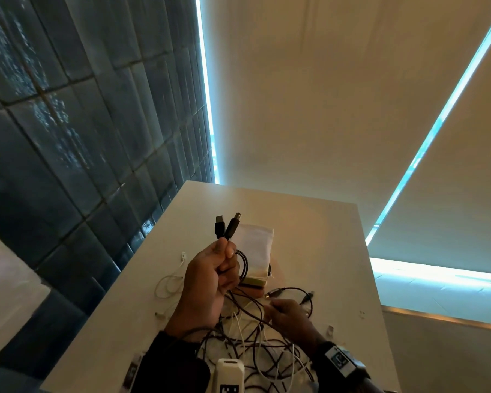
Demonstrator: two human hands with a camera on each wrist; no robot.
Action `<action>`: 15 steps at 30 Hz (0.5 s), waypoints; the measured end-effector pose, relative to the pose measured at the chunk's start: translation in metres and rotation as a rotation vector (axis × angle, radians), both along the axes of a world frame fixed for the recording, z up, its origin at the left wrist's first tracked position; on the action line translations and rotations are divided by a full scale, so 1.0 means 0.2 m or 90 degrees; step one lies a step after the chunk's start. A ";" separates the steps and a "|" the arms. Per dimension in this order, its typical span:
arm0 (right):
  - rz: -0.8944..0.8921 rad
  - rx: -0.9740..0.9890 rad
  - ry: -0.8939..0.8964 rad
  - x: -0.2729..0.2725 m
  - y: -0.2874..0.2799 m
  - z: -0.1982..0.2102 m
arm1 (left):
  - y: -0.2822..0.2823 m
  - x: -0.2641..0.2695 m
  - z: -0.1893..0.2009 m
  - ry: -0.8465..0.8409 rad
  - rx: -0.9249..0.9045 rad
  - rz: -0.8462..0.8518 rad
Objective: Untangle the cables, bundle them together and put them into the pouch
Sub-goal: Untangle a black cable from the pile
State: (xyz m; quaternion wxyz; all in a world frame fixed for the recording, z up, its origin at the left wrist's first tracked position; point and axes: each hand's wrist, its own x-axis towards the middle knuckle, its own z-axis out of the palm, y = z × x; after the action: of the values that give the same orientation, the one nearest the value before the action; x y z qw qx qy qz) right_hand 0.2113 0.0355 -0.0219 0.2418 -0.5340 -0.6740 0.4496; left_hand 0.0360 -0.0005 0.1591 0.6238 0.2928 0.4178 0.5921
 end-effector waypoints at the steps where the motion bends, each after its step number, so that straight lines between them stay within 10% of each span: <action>1: -0.016 -0.007 -0.019 0.00 0.02 0.00 | 0.00 0.00 -0.01 -0.005 -0.011 0.007; 7: -0.183 -0.090 0.264 -0.02 0.07 0.33 | 0.01 -0.03 -0.04 0.029 -0.057 0.030; 15: 0.047 -0.010 0.472 -0.08 -0.04 0.74 | 0.03 0.00 -0.05 0.050 -0.085 0.043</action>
State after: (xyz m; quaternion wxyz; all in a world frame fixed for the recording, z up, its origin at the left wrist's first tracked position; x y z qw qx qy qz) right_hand 0.1954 0.0269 0.1253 0.4490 -0.3119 -0.5558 0.6263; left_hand 0.0360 0.0062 0.1483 0.6051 0.2591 0.4901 0.5714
